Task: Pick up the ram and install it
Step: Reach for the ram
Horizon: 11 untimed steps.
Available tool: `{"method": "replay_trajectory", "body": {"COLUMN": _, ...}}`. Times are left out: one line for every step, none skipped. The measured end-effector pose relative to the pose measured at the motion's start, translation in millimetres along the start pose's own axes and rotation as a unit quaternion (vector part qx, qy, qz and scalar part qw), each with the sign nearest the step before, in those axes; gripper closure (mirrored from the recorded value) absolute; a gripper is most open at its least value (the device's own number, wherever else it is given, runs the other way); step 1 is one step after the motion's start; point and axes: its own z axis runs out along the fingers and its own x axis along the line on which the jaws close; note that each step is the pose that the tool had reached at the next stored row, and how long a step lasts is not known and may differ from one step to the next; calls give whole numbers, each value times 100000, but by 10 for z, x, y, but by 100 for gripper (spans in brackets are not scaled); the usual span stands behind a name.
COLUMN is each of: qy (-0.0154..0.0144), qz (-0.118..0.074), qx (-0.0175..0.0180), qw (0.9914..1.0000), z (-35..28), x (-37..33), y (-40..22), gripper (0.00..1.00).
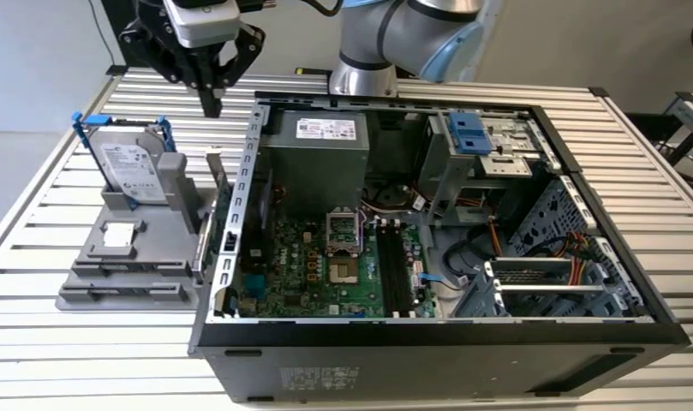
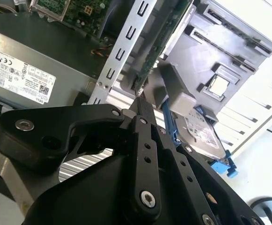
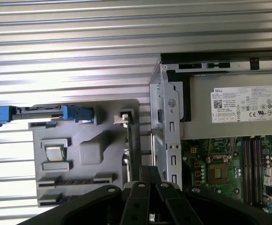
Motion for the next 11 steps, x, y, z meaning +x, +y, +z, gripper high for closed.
{"method": "replay_trajectory", "body": {"qy": 1, "qz": -3, "qx": -1, "qw": 100000, "z": 0, "x": 16, "y": -1, "gripper": 100}}
{"method": "replay_trajectory", "body": {"qy": 0, "qz": -6, "qx": -1, "qw": 100000, "z": -1, "x": 34, "y": -3, "gripper": 100}}
{"method": "replay_trajectory", "body": {"qy": 1, "qz": -6, "qx": -2, "qw": 100000, "z": -1, "x": 53, "y": -4, "gripper": 100}}
{"method": "replay_trajectory", "body": {"qy": 0, "qz": -7, "qx": -2, "qw": 100000, "z": -1, "x": 72, "y": -5, "gripper": 100}}
{"method": "replay_trajectory", "body": {"qy": -1, "qz": -8, "qx": -2, "qw": 100000, "z": -2, "x": 93, "y": -7, "gripper": 100}}
{"method": "replay_trajectory", "body": {"qy": 0, "qz": -3, "qx": -2, "qw": 100000, "z": -2, "x": 114, "y": -8, "gripper": 100}}
{"method": "replay_trajectory", "body": {"qy": 0, "qz": -3, "qx": -2, "qw": 100000, "z": -3, "x": 136, "y": -10, "gripper": 100}}
{"method": "replay_trajectory", "body": {"qy": 2, "qz": -4, "qx": 0, "qw": 100000, "z": -4, "x": 158, "y": -11, "gripper": 100}}
{"method": "replay_trajectory", "body": {"qy": 2, "qz": -1, "qx": 2, "qw": 100000, "z": -4, "x": 181, "y": -13, "gripper": 100}}
{"method": "replay_trajectory", "body": {"qy": 2, "qz": -3, "qx": 1, "qw": 100000, "z": -5, "x": 203, "y": -14, "gripper": 100}}
{"method": "replay_trajectory", "body": {"qy": 0, "qz": -3, "qx": -2, "qw": 100000, "z": -5, "x": 225, "y": -16, "gripper": 100}}
